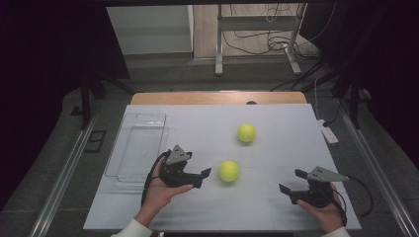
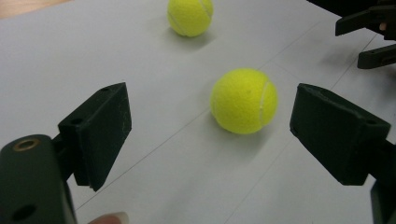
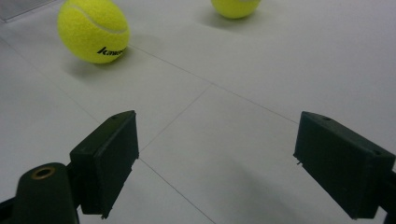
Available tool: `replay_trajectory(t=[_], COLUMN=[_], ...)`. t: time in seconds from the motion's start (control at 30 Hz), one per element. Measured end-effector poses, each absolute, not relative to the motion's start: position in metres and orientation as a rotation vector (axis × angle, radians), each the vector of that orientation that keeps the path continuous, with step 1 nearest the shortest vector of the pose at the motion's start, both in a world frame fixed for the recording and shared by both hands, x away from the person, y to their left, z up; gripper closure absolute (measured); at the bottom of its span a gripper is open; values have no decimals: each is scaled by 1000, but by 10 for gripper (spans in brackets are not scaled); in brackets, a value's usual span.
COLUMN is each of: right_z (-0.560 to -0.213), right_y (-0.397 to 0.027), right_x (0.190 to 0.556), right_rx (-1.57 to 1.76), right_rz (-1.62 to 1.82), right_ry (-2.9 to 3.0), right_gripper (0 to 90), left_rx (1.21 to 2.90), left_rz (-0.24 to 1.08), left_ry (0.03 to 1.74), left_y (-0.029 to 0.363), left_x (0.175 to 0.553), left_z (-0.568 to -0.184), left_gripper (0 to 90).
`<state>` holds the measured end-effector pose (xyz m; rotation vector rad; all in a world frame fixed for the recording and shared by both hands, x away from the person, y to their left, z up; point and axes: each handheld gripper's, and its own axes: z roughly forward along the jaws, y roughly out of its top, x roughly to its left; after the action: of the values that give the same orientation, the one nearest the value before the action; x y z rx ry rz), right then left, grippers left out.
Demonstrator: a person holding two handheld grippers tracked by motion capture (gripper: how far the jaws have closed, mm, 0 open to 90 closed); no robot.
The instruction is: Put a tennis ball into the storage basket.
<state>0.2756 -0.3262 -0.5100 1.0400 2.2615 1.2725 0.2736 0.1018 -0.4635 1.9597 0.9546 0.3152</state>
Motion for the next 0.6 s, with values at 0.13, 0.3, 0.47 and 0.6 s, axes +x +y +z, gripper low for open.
replay_trajectory(t=[0.13, 0.3, 0.47, 0.6], right_z=[-510, -510, -510, -509], right_y=[-327, -327, -327, -327], right_x=[276, 276, 276, 275], right_rx=[1040, 1040, 1039, 1047], right_rz=[1273, 1273, 1274, 1291], right_ry=[2262, 2262, 2262, 2255], right_gripper=[137, 137, 137, 137], left_rx=[1966, 1972, 1977, 1973], left_rz=[301, 295, 287, 278], left_ry=[951, 949, 937, 929], left_y=[98, 94, 90, 89], left_x=[276, 278, 281, 284], left_z=[-465, -466, -466, -464], left_gripper=[134, 133, 131, 130])
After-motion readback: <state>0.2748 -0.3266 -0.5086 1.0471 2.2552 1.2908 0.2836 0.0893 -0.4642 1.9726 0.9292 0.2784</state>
